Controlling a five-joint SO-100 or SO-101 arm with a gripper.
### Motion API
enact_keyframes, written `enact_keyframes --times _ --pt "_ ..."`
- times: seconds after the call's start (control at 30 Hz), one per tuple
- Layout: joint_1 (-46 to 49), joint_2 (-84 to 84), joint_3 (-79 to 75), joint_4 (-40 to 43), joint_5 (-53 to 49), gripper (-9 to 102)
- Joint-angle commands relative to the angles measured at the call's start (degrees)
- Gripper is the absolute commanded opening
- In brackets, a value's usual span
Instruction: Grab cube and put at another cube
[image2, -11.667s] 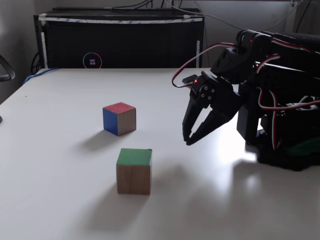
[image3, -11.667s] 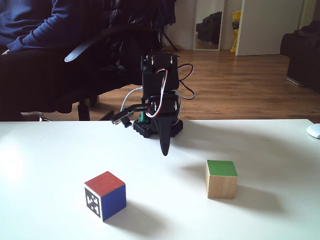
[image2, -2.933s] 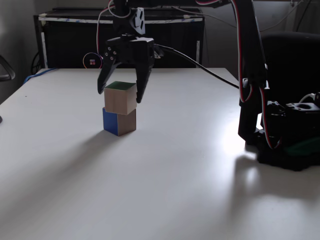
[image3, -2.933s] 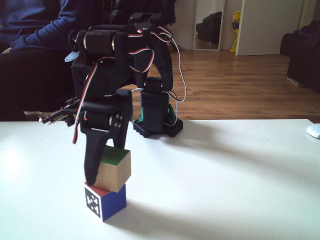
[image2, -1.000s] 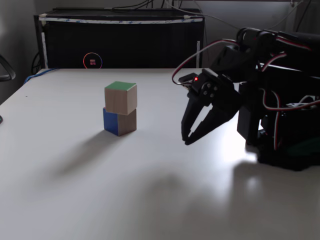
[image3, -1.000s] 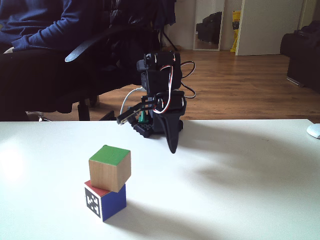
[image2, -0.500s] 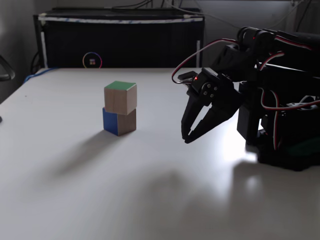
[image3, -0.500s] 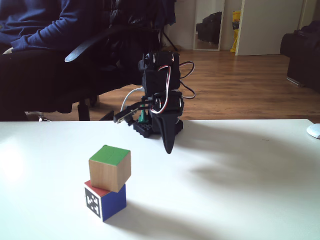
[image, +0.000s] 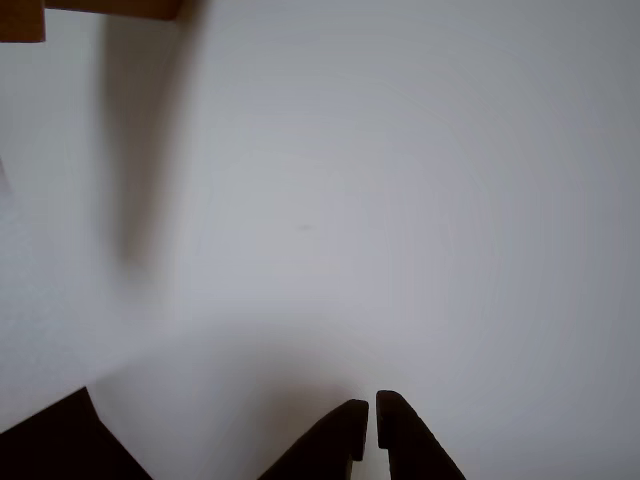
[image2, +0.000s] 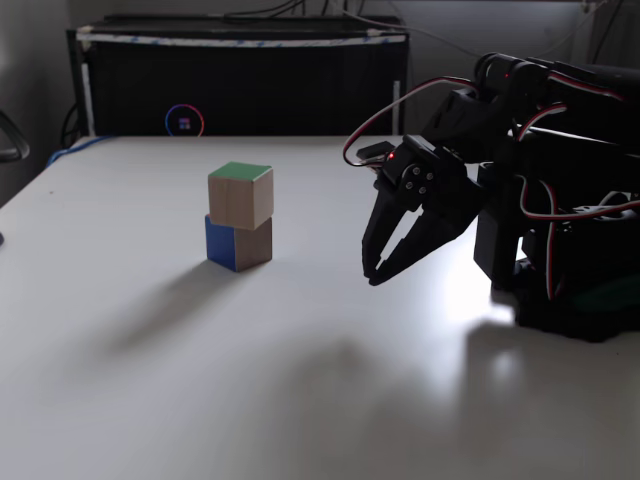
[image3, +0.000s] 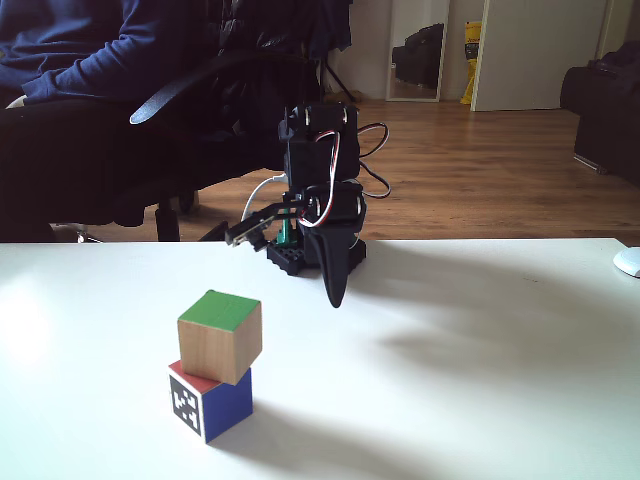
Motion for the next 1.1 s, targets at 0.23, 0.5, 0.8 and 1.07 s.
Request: enact_keyframes --times 0.23,0.5,0.8,1.07 --pt "2.81 0.26 -0.88 0.44 -0.44 0" --pt "4.04 0.26 -0.88 0.44 -1.76 0" --pt "5.27 0.26 -0.88 0.44 -2.46 0" --pt "5.27 0.26 -0.88 0.44 -2.46 0"
